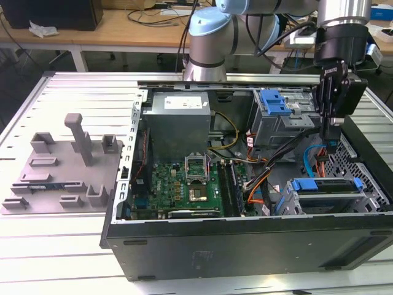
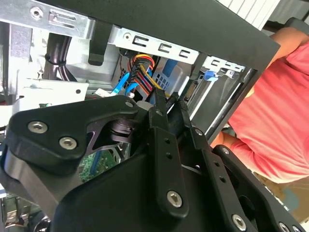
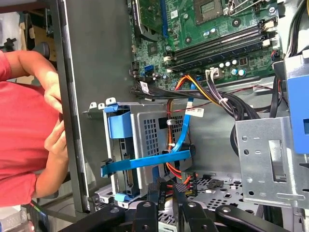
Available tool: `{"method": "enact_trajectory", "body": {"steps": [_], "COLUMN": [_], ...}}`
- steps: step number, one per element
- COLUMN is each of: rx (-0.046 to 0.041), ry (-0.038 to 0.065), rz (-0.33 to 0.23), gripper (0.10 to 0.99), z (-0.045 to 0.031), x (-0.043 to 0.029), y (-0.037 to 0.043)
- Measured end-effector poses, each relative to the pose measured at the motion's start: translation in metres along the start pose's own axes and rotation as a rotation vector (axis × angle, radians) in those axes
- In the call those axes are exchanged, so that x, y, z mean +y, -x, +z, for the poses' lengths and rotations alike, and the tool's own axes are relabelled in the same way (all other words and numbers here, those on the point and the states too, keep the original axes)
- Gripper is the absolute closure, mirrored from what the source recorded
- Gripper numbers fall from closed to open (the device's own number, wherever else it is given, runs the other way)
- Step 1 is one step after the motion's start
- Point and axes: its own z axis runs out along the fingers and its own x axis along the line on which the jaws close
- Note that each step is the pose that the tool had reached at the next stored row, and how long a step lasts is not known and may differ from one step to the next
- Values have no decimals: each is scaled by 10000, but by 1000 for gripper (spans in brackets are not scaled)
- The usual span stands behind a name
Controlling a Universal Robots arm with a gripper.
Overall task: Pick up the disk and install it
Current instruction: 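Insert the first disk wire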
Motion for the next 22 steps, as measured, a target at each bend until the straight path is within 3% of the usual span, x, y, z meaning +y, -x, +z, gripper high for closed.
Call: {"method": "enact_trajectory", "body": {"steps": [16,18,22], "rx": [-61,-62,-62], "ry": [-113,-113,-113], "rz": [56,56,56], "gripper": [824,906,922], "z": [12,16,20], "x": [23,27,28], "y": [7,10,13]}}
